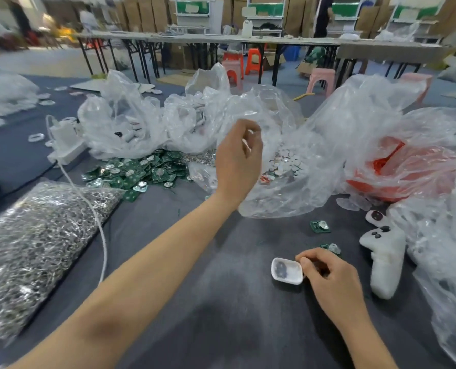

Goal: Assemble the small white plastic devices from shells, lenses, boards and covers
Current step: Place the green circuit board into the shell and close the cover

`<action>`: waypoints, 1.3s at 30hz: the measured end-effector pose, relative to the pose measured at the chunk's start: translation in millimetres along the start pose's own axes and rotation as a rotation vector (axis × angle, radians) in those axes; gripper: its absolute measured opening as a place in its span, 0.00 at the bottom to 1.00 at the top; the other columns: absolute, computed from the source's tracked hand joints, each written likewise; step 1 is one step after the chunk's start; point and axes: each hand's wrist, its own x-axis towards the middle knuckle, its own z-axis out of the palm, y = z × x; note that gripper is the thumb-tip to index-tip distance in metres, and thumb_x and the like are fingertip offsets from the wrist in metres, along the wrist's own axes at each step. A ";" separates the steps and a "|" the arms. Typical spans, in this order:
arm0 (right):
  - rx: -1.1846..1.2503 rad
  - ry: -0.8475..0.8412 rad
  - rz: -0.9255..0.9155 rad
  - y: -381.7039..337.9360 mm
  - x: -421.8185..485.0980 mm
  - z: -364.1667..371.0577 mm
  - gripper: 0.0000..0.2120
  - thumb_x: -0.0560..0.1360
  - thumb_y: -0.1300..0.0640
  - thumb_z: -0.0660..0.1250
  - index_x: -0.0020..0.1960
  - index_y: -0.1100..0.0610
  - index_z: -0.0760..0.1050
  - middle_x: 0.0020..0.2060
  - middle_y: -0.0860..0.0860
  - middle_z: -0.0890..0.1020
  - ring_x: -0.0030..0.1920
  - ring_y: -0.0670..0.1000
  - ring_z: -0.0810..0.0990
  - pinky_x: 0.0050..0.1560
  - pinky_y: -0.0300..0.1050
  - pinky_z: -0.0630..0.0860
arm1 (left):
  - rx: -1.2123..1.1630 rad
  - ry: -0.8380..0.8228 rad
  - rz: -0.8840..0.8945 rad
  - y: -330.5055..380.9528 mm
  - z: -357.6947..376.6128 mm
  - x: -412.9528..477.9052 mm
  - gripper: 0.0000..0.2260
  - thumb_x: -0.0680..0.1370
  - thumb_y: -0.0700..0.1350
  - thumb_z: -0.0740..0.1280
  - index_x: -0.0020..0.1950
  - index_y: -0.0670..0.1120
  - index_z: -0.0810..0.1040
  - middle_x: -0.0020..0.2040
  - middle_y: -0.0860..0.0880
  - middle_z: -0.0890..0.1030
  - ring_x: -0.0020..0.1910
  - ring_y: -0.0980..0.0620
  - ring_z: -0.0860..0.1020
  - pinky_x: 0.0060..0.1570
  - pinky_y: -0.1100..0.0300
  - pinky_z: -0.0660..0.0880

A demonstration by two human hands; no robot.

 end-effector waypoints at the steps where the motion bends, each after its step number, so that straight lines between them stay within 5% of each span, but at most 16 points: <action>1: -0.012 0.009 0.001 -0.9 0.9 0.3 0.10 0.72 0.59 0.70 0.35 0.46 0.79 0.33 0.41 0.81 0.36 0.44 0.78 0.40 0.41 0.74 | 0.030 0.062 -0.031 -16.4 -14.3 -2.4 0.05 0.77 0.42 0.61 0.47 0.52 0.73 0.35 0.56 0.74 0.31 0.59 0.70 0.31 0.65 0.67; 6: -0.084 0.029 0.020 -6.7 6.1 3.2 0.09 0.72 0.56 0.70 0.35 0.45 0.77 0.31 0.42 0.81 0.36 0.46 0.79 0.41 0.50 0.76 | 0.554 -0.173 -0.421 -108.3 -89.0 -8.7 0.06 0.76 0.38 0.63 0.48 0.44 0.78 0.47 0.48 0.78 0.48 0.46 0.77 0.45 0.58 0.69; 10: -0.092 0.033 0.026 -8.5 5.1 3.1 0.10 0.72 0.56 0.70 0.35 0.45 0.77 0.31 0.42 0.81 0.36 0.47 0.80 0.42 0.51 0.76 | 0.473 -0.471 -0.257 -111.6 -91.4 -25.1 0.03 0.75 0.44 0.70 0.48 0.48 0.82 0.45 0.52 0.79 0.48 0.51 0.77 0.46 0.63 0.66; 13: -0.076 0.040 0.030 -9.1 4.6 1.9 0.10 0.73 0.57 0.70 0.34 0.46 0.77 0.30 0.41 0.81 0.36 0.45 0.79 0.41 0.51 0.76 | 0.536 -0.731 -0.136 -109.4 -72.5 -38.4 0.12 0.74 0.48 0.72 0.56 0.46 0.81 0.51 0.47 0.78 0.52 0.49 0.75 0.52 0.59 0.68; 16: -0.044 0.048 0.026 -9.5 4.4 0.5 0.11 0.73 0.58 0.70 0.34 0.46 0.77 0.30 0.40 0.81 0.36 0.42 0.79 0.40 0.47 0.75 | 0.602 -0.608 -0.022 -104.0 -66.3 -42.4 0.08 0.78 0.43 0.67 0.52 0.40 0.80 0.48 0.42 0.80 0.50 0.44 0.76 0.50 0.54 0.69; 18: -0.036 0.050 0.029 -9.8 4.4 -0.1 0.11 0.73 0.58 0.70 0.34 0.46 0.77 0.30 0.41 0.81 0.36 0.43 0.80 0.42 0.48 0.75 | 0.528 -0.478 -0.047 -95.2 -66.2 -48.9 0.07 0.79 0.40 0.65 0.46 0.38 0.80 0.39 0.42 0.81 0.39 0.44 0.77 0.40 0.54 0.69; 22: -0.032 0.043 0.030 -7.7 6.0 0.7 0.11 0.73 0.57 0.70 0.34 0.46 0.77 0.31 0.42 0.81 0.36 0.44 0.80 0.43 0.49 0.76 | -0.070 -0.396 -0.530 -59.2 -64.0 -75.7 0.10 0.80 0.39 0.64 0.40 0.43 0.79 0.30 0.45 0.78 0.25 0.52 0.78 0.27 0.64 0.73; 29: 0.317 0.059 0.004 -15.4 1.4 -3.6 0.05 0.74 0.55 0.70 0.40 0.49 0.81 0.36 0.42 0.83 0.36 0.42 0.80 0.38 0.30 0.71 | -0.483 -0.529 -0.681 1.0 -31.4 -115.6 0.07 0.80 0.35 0.63 0.46 0.41 0.80 0.31 0.51 0.81 0.26 0.54 0.79 0.28 0.66 0.74; 39: 0.631 -0.007 0.052 -17.7 3.2 -6.9 0.08 0.72 0.60 0.73 0.50 0.52 0.81 0.44 0.53 0.84 0.47 0.51 0.83 0.49 0.42 0.77 | -0.632 -0.481 -0.491 18.6 -4.4 -137.5 0.08 0.76 0.34 0.68 0.41 0.46 0.75 0.38 0.50 0.85 0.37 0.55 0.83 0.38 0.66 0.78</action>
